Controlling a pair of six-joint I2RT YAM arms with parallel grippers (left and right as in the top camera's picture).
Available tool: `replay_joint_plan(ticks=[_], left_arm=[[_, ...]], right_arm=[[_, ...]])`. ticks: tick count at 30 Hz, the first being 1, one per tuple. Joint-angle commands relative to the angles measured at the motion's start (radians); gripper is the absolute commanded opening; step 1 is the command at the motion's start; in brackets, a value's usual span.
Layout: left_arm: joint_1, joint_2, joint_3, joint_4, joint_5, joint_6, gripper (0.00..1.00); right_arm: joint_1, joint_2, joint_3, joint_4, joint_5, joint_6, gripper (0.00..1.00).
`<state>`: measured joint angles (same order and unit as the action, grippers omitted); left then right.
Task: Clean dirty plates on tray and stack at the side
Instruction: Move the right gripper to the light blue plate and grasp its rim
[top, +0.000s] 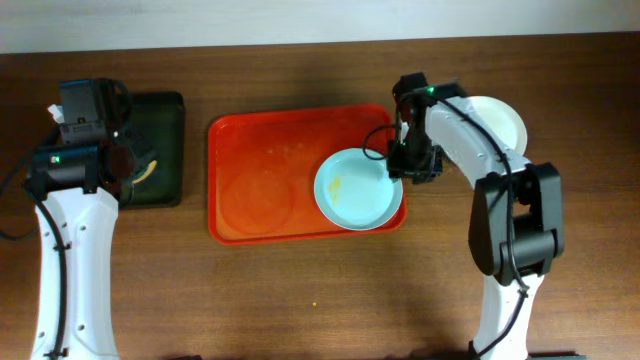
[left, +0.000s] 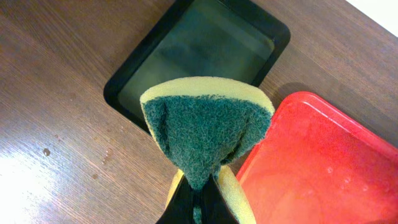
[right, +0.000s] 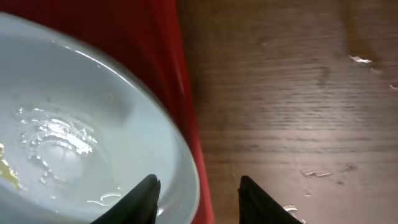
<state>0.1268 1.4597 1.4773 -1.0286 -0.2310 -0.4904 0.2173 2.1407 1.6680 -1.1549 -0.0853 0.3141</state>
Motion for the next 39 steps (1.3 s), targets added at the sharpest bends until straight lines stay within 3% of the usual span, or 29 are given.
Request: replay_joint_plan(ticks=[1, 5, 9, 15, 22, 23, 24, 25, 27, 28, 39], left_arm=[[0.002, 0.0, -0.005, 0.003, 0.007, 0.012, 0.0], [0.002, 0.0, -0.005, 0.006, 0.007, 0.012, 0.0], [0.002, 0.0, -0.005, 0.006, 0.007, 0.012, 0.0], [0.002, 0.0, -0.005, 0.006, 0.007, 0.012, 0.0], [0.002, 0.0, -0.005, 0.006, 0.011, 0.012, 0.0], [0.002, 0.0, -0.005, 0.006, 0.022, 0.013, 0.0], [0.002, 0.0, -0.005, 0.006, 0.026, 0.013, 0.0], [0.002, 0.0, -0.005, 0.006, 0.026, 0.013, 0.0], [0.002, 0.0, -0.005, 0.006, 0.026, 0.013, 0.0], [0.002, 0.0, -0.005, 0.006, 0.026, 0.013, 0.0], [0.0, 0.001, -0.005, 0.005, 0.034, 0.013, 0.0]], right_arm=[[0.015, -0.008, -0.063, 0.049, -0.016, 0.006, 0.42], [0.027, -0.008, -0.065, 0.055, -0.016, -0.022, 0.35], [0.031, -0.008, -0.041, 0.027, 0.021, -0.021, 0.34], [0.043, -0.008, -0.039, 0.01, 0.006, -0.021, 0.13], [0.126, -0.008, -0.039, 0.059, -0.082, -0.021, 0.06], [0.134, -0.008, -0.039, 0.072, -0.069, -0.021, 0.09], [0.135, -0.008, -0.039, 0.081, -0.038, -0.021, 0.23], [0.129, -0.008, -0.039, 0.091, -0.027, -0.021, 0.3], [0.116, -0.008, -0.039, 0.102, -0.025, -0.021, 0.54], [0.106, -0.008, -0.039, 0.106, 0.003, -0.021, 0.57], [0.148, 0.051, -0.042, 0.157, -0.061, -0.016, 0.58]])
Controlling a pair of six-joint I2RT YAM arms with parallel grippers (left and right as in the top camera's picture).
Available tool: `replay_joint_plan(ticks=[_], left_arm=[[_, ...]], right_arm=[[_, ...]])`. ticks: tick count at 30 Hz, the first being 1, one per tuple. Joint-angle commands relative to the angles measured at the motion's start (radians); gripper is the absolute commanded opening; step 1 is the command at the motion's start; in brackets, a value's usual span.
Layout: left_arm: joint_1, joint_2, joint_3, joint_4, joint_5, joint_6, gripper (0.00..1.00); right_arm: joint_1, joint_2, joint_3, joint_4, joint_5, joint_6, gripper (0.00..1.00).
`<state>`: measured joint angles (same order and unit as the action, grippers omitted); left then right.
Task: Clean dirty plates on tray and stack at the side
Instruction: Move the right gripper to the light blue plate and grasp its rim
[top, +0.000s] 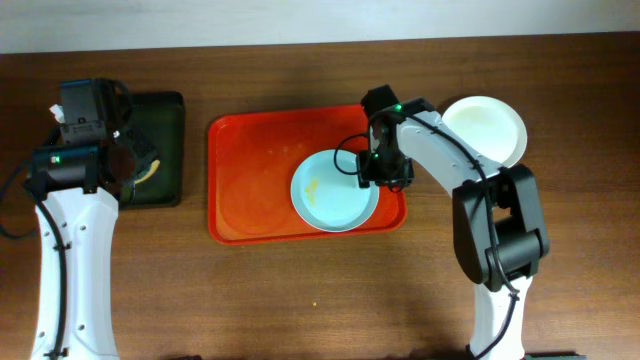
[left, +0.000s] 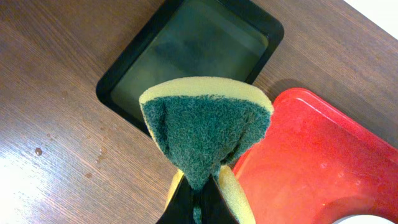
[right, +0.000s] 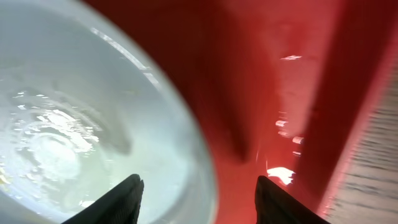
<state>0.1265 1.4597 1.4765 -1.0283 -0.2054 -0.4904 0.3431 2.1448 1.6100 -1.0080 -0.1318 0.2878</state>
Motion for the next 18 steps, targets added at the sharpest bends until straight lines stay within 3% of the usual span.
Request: replay_joint_plan(ticks=[1, 2, 4, 7, 11, 18], left_arm=[[0.001, 0.001, -0.004, 0.005, 0.008, 0.013, 0.0], [0.001, 0.001, -0.004, 0.005, 0.008, 0.013, 0.0], [0.001, 0.003, -0.004, 0.006, 0.008, 0.012, 0.0], [0.001, 0.024, -0.004, 0.008, 0.008, 0.012, 0.0], [0.001, 0.139, -0.004, 0.113, 0.007, 0.012, 0.0], [0.047, 0.364, -0.004, 0.427, -0.047, 0.044, 0.0]], right_arm=[[0.024, 0.062, 0.016, 0.011, -0.015, 0.013, 0.58], [0.024, 0.074, 0.016, 0.012, -0.015, 0.027, 0.55], [0.024, 0.084, 0.016, 0.023, -0.017, 0.044, 0.35], [0.031, 0.085, 0.016, 0.067, -0.019, 0.07, 0.14], [0.104, 0.09, 0.015, 0.18, -0.03, 0.127, 0.04], [0.214, 0.136, 0.013, 0.229, -0.011, 0.14, 0.04]])
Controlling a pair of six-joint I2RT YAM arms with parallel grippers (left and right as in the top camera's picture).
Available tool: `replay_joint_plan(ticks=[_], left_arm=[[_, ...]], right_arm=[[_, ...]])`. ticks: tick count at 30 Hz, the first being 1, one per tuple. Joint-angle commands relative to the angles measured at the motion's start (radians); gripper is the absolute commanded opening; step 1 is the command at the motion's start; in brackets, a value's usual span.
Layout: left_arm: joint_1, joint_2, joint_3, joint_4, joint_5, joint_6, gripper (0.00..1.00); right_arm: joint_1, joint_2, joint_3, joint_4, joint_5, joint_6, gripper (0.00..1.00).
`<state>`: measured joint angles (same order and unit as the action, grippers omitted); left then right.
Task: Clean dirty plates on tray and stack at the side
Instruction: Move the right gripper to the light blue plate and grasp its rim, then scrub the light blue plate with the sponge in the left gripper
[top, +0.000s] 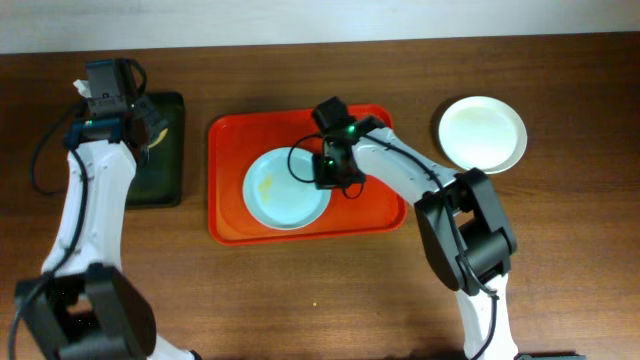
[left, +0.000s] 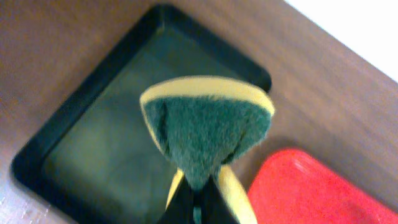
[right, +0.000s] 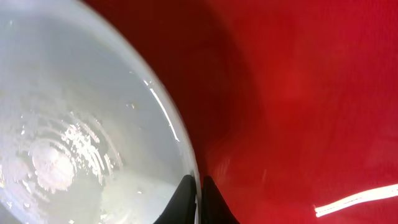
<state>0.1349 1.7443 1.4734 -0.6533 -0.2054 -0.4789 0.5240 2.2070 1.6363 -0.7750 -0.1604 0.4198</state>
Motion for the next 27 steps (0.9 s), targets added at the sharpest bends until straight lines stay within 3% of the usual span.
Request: replay_joint_plan(ticks=[1, 8, 12, 18, 24, 27], left_arm=[[0.057, 0.126, -0.001, 0.081, -0.046, 0.036, 0.0], [0.147, 0.382, -0.001, 0.167, -0.026, 0.035, 0.0], [0.15, 0.442, -0.001, 0.167, 0.011, 0.071, 0.0], [0.15, 0.292, 0.1, 0.039, 0.064, 0.129, 0.0], [0.149, -0.006, 0.136, -0.108, 0.529, 0.13, 0.0], [0.113, -0.009, 0.127, -0.253, 0.566, 0.145, 0.0]], right_arm=[[0.034, 0.079, -0.013, -0.002, 0.018, 0.008, 0.04], [0.032, 0.082, -0.013, 0.013, 0.018, 0.008, 0.04], [0.032, 0.083, -0.013, 0.022, 0.017, 0.008, 0.04], [0.032, 0.083, -0.013, 0.024, 0.017, 0.008, 0.04], [0.032, 0.083, -0.013, 0.024, 0.013, 0.007, 0.04], [0.031, 0.083, -0.01, 0.027, 0.011, -0.019, 0.04]])
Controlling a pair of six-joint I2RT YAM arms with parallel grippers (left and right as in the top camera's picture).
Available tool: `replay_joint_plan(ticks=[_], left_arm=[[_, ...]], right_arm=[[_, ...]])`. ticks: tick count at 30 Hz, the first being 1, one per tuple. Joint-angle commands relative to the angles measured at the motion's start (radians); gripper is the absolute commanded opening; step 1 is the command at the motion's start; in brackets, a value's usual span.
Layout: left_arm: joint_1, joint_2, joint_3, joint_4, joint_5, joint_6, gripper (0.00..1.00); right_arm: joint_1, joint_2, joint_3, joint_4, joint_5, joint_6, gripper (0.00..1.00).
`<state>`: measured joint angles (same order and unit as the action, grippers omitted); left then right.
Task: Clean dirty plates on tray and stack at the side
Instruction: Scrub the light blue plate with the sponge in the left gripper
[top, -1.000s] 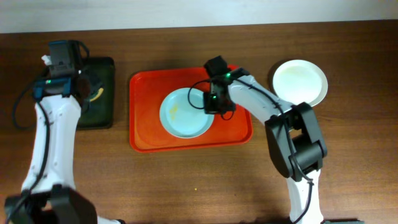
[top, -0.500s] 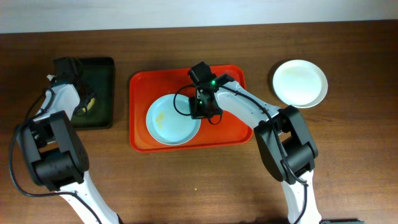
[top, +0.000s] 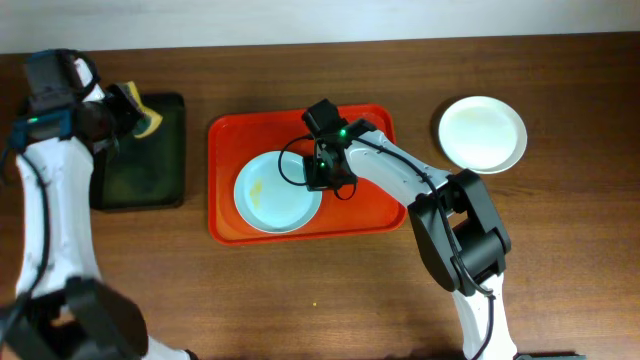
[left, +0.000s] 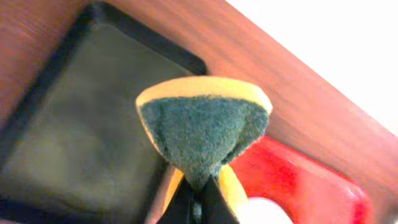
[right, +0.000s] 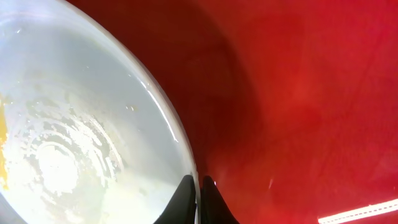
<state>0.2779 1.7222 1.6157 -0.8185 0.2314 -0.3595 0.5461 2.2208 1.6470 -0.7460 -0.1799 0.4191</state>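
Note:
A pale blue plate (top: 277, 193) with a yellow smear lies in the left half of the red tray (top: 370, 210). My right gripper (top: 322, 176) is shut on the plate's right rim (right: 186, 163), its two fingers pinching the edge. A clean white plate (top: 481, 133) rests on the table at the far right. My left gripper (left: 199, 200) is shut on a folded yellow-and-green sponge (left: 202, 134), held above the right edge of the black tray (top: 140, 150). In the overhead view the sponge (top: 146, 112) shows yellow at the black tray's top right.
The brown wooden table (top: 300, 290) carries both trays. The red tray (left: 298, 180) lies just right of the black tray (left: 68, 143) in the left wrist view. A white wall strip runs along the table's far edge.
My right gripper has shifted the blue plate slightly further left in the red tray. My left arm has swung; the sponge now hangs over the black tray's right edge, nearer the red tray.
The blue plate first lay at the red tray's right end with my right gripper open at its rim. Later the plate stood further left, fingers still apart. Then the gripper was shut on the rim and the plate sat left of centre. The left gripper held the sponge throughout.

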Motion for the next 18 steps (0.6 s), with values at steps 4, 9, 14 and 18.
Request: replay_joint_plan(ticks=[4, 9, 14, 18], left_arm=[[-0.185, 0.029, -0.125, -0.13, 0.121, 0.104, 0.0], [-0.346, 0.057, -0.29, 0.017, 0.113, 0.103, 0.0], [-0.425, 0.145, -0.369, 0.09, 0.112, 0.1, 0.0], [-0.444, 0.226, -0.37, 0.171, 0.077, 0.1, 0.0]], right_arm=[[0.009, 0.069, -0.004, -0.008, -0.096, -0.105, 0.04], [0.0, 0.069, 0.0, -0.02, -0.127, -0.153, 0.04], [-0.045, 0.069, 0.0, -0.043, -0.128, -0.153, 0.04], [-0.051, 0.069, 0.0, -0.048, -0.127, -0.153, 0.04]])
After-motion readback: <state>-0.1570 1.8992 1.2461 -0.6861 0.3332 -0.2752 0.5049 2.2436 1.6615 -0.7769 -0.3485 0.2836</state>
